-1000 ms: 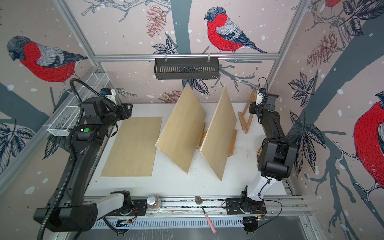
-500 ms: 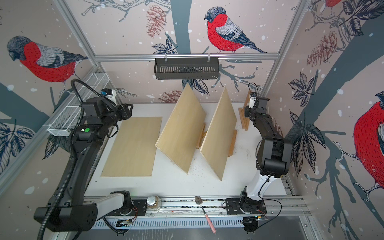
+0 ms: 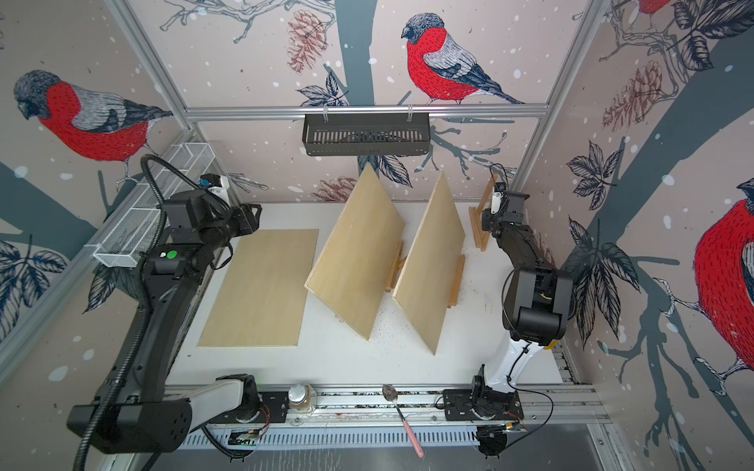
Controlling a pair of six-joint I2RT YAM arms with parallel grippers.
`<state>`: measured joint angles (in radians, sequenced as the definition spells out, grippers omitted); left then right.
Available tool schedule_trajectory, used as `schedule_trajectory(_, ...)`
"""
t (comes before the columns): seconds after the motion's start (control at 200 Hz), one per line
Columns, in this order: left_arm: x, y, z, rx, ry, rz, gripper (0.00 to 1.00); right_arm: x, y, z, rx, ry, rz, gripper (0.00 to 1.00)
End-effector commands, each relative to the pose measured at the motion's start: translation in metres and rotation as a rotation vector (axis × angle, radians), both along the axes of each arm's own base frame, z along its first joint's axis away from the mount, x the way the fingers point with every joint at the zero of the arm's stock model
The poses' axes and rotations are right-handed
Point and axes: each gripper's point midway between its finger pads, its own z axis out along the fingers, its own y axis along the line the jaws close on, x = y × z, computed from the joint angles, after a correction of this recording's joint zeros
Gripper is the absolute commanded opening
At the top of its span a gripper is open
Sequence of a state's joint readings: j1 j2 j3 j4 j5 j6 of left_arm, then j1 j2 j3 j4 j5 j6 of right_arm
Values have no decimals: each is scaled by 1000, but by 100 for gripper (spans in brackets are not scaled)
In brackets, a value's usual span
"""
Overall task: Disassemble the easel
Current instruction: Place the easel at the center of the board.
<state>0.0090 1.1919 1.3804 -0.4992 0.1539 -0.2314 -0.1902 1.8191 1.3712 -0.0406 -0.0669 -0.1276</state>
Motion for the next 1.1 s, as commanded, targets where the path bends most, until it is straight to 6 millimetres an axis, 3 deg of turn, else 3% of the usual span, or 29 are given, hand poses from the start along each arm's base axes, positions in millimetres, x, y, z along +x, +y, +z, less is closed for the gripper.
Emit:
schedule_trajectory(0.0, 0, 1, 5, 16, -24, 1, 54, -5, 4, -10, 126, 28, 14, 20)
schedule_trajectory(0.23, 0, 1, 6, 15, -26, -1, 54, -7, -5, -2, 314, -13, 31, 12)
schedule_trajectory(0.63, 0, 1, 7, 13, -25, -1, 54, -8, 2, -25, 614, 48, 110, 5)
schedule_trajectory(0.89, 0, 1, 4, 16, -18, -1, 54, -8, 8, -20, 671, 6, 126, 5)
schedule_trajectory(1.096, -1, 1, 3, 15, -17, -2, 54, -9, -9, -37, 665, 58, 25, 5)
